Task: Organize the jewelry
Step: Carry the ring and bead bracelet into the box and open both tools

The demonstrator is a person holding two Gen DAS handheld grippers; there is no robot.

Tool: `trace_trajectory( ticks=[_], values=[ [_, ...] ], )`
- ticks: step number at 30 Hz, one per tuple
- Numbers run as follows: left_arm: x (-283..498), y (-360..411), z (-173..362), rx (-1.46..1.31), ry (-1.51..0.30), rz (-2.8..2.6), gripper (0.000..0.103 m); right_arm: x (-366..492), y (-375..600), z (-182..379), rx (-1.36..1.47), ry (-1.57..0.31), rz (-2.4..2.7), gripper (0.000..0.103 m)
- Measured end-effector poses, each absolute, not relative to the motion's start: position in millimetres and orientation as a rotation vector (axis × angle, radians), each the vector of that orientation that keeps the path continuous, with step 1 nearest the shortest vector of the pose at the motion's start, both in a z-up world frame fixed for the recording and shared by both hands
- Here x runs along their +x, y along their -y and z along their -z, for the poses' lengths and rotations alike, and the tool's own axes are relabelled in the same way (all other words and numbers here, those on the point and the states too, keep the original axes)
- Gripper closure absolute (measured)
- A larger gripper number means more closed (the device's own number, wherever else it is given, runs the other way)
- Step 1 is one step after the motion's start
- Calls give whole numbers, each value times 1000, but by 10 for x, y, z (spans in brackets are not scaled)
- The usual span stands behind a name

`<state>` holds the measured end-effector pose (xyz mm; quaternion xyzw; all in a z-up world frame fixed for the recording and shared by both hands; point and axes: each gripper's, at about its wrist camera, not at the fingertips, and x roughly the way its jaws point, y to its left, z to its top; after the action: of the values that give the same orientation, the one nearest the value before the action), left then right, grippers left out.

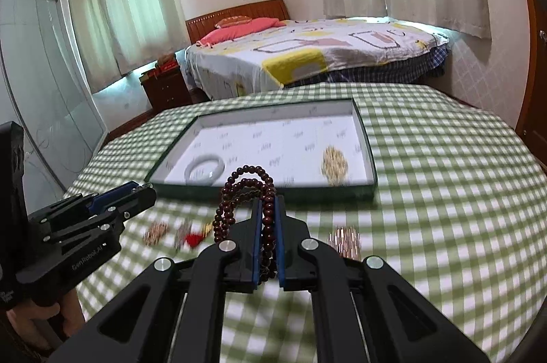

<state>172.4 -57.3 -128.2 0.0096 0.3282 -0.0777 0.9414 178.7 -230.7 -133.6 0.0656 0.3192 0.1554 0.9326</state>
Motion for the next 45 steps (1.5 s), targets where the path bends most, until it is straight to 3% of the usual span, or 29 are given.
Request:
trace_trajectory(
  ticks=[9, 19, 34, 37, 40, 41, 45],
  values=[
    [2457, 702, 1186, 24, -643, 154, 77, 2452, 2235, 1220, 144, -624, -309, 95],
    [3115, 804, 1689, 13, -775, 125, 77, 3037, 2176, 1684, 122, -747, -294, 95],
    [3375, 877, 2041, 37, -887, 103, 77, 3202, 2144, 2000, 75, -851, -295, 94],
    [3364, 876, 2049, 44, -887, 108, 73, 3206, 2146, 2026, 77, -857, -294, 83],
    [3364, 896, 2042, 48, -884, 115, 59, 3186, 2155, 2021, 88, -852, -294, 69],
    [3357, 906, 2029, 50, -875, 111, 54, 3177, 2157, 2011, 87, -848, -290, 67],
    [3320, 918, 1985, 55, -851, 105, 48, 3171, 2184, 1970, 90, -837, -288, 66]
  ],
)
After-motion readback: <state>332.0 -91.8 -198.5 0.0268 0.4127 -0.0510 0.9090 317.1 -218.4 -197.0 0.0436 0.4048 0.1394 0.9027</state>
